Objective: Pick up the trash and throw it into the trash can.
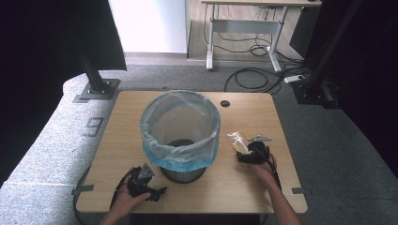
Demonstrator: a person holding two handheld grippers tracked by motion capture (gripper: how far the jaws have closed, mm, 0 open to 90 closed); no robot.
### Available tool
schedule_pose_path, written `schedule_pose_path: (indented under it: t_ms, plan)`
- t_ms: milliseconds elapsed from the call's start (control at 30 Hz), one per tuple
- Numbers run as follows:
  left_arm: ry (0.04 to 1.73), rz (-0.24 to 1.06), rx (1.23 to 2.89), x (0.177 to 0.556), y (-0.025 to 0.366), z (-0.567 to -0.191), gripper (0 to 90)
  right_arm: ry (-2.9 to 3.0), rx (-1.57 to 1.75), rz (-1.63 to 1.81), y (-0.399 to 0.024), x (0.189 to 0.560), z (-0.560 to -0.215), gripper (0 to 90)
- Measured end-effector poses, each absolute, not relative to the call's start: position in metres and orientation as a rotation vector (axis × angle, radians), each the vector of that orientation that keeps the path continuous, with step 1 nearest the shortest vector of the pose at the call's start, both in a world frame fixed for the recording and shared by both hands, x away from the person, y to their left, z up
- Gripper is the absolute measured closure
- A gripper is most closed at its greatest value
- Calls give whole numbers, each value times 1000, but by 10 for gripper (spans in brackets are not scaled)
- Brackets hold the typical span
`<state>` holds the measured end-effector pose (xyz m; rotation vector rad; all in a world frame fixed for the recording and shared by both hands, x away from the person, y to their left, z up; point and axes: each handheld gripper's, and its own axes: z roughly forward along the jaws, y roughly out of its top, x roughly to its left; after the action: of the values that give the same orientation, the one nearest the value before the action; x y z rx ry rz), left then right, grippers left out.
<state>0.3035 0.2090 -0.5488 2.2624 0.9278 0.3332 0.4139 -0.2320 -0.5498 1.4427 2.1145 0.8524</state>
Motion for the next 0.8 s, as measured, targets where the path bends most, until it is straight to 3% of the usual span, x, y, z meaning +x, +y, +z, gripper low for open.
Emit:
schedule_pose_path:
  t_ms: [133,267,367,400,467,567,800]
  plan:
    - [928,333,2262,304,209,-549,1,2104,1461,863,-234,413,-550,172]
    - [927,333,2263,303,209,-549,0,2091,1458,873,-239,412,-547,395]
    - [928,333,2263,303,209,-549,1,2076,1466,875,-241,411,-547,472]
    - [928,333,2263,303,209,-549,1,2066,1464,874,-244,411,-546,557]
    - [928,333,2262,303,209,-549,1,2064,1466,876,-244,411,-546,605]
    - [929,334,2263,303,209,-549,1,2069,1449,861,-246,410,-545,765]
    - [929,334,2262,303,209,-549,1,2076,1448,870,-249,409,-542,851]
